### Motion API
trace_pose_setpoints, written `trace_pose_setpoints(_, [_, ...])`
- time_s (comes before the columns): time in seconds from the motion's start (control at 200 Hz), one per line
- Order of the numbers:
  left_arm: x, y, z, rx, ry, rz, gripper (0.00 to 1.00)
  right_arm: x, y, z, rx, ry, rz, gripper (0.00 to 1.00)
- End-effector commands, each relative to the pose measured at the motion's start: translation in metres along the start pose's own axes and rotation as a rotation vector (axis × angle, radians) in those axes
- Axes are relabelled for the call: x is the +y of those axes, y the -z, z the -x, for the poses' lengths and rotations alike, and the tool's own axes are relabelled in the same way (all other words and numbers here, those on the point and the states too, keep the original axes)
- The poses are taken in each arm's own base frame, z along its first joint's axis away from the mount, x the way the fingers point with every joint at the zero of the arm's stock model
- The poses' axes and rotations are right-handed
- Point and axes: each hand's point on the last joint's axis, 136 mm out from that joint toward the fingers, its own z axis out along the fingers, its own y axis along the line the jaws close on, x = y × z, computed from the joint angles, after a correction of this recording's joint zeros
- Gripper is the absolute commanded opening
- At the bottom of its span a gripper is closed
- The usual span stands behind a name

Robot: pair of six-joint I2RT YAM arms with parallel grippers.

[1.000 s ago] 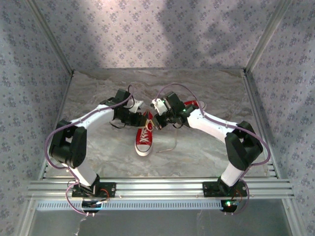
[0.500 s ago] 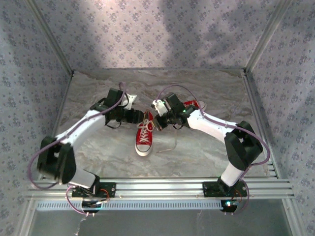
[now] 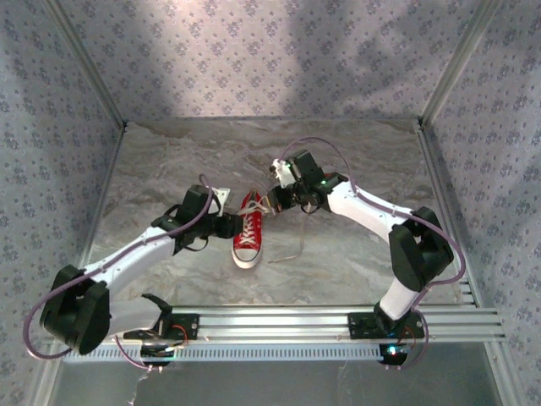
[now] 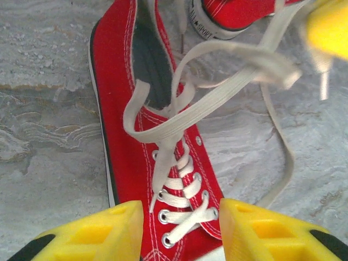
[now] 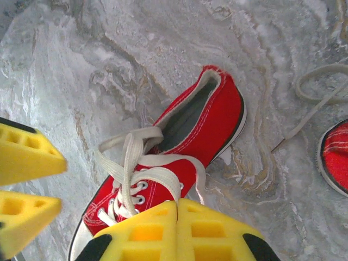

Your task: Tie the shoes

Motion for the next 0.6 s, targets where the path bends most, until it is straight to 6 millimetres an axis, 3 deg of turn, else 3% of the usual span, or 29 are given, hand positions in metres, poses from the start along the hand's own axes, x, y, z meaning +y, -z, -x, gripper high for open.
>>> trace_pose_setpoints(0.0, [-0.002,-0.011,0.008,-0.021,-0.018,-0.005,0.41,0.002,-0.003,0.001,0.029,-0.034,0.018,0.00])
trace_pose_setpoints(0.23, [0.000,-0.032,0.005,0.021,-0.029,-0.008,0.38,0.001,-0.005,0.001,0.040,-0.027,0.015,0.00])
trace_pose_setpoints(0.595, [0.003,-0.045,0.011,0.039,-0.043,0.005,0.35,-0.001,-0.003,-0.001,0.044,-0.023,0.010,0.00])
